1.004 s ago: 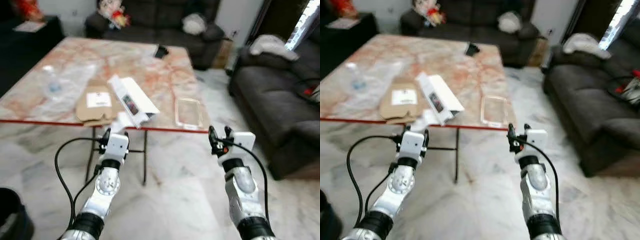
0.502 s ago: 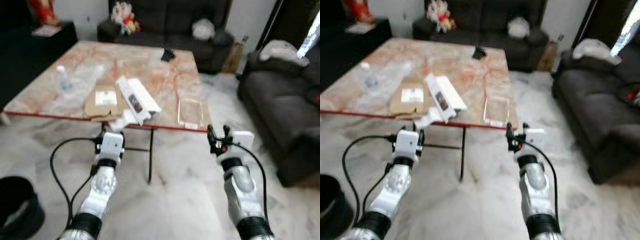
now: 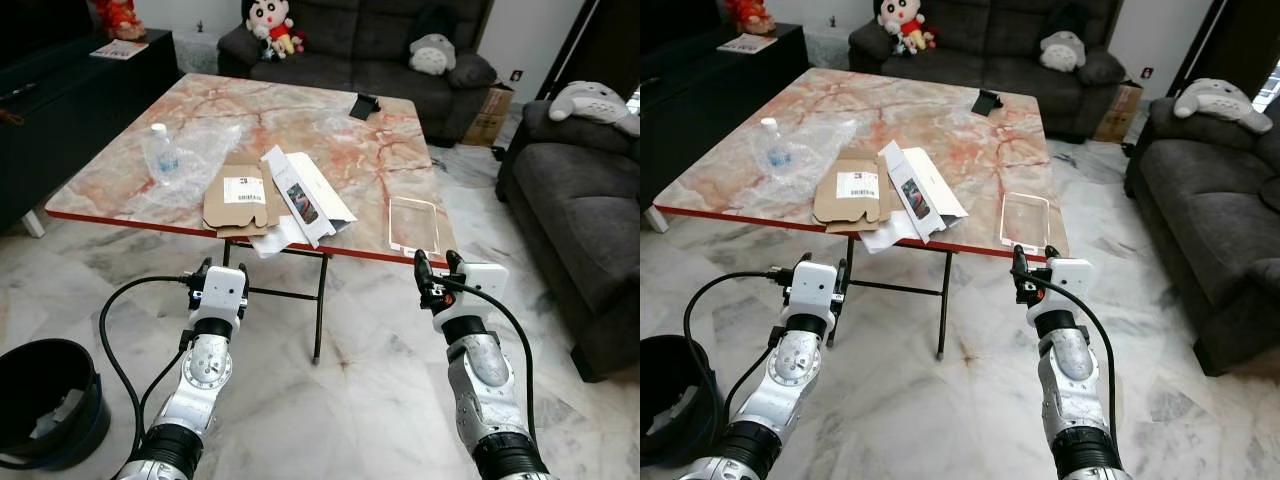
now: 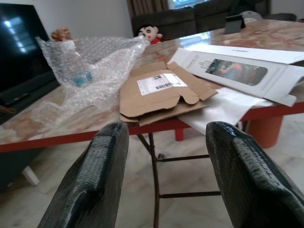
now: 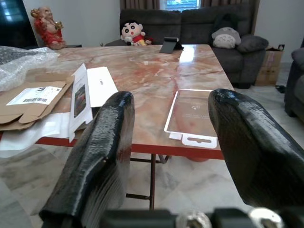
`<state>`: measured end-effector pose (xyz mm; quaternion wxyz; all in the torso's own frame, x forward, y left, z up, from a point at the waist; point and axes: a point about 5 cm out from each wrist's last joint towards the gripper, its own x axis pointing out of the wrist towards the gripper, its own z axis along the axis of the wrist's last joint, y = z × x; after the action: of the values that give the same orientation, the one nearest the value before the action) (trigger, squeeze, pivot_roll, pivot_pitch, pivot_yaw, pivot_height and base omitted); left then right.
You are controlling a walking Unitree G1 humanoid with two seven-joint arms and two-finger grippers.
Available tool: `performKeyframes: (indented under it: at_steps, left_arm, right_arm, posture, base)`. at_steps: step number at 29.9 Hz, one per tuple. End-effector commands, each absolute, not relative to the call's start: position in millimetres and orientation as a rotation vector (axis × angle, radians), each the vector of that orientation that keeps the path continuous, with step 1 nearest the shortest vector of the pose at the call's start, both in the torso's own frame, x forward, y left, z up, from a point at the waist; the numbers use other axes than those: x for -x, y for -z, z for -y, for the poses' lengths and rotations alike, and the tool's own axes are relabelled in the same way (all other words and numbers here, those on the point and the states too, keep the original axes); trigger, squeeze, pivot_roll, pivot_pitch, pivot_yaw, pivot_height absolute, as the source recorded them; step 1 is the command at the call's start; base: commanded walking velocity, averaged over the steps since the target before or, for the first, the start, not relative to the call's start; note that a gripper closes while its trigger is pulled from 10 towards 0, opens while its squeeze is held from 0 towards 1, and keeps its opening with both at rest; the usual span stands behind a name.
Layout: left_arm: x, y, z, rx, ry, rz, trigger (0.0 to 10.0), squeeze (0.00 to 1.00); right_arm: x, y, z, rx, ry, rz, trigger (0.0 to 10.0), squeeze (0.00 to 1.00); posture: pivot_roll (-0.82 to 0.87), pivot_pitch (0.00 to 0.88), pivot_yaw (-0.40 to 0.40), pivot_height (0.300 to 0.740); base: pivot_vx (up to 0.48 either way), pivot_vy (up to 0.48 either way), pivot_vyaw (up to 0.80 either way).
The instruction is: Picking trash to rubbish bin
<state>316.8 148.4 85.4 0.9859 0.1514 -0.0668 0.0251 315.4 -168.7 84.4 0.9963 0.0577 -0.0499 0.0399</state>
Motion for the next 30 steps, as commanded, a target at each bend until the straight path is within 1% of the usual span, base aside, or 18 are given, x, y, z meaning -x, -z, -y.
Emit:
performKeyframes:
  at_steps: [1, 23, 30]
  left_arm:
    - [-318.0, -89.3, -146.1, -0.301, -0.041, 0.148, 10.0, 0.00]
    - [-319.6, -91.4, -145.4, -0.298, -0.036, 0.148, 10.0, 0.00]
    - [-319.5, -91.5, -145.8, -0.298, -0.035, 0.146, 10.0, 0.00]
  right_arm:
    - [-316.1, -87.2, 175.4, -0.115, -0.059, 0.109, 10.0, 0.00]
    - [-315.5, -86.8, 173.8, -0.126, -0.055, 0.115, 10.0, 0.00]
    - [-315.3, -86.9, 173.0, -0.129, -0.054, 0.118, 10.0, 0.00]
  posture:
    - [0.09, 0.000, -0.105, 0.740]
    - [0.09, 0.000, -0.100, 0.740]
    - [0.09, 0.000, -0.096, 0.740]
  base:
    - [0.000, 0.270, 0.00]
    - [0.000, 0.275, 0.00]
    - [0.000, 0.340, 0.00]
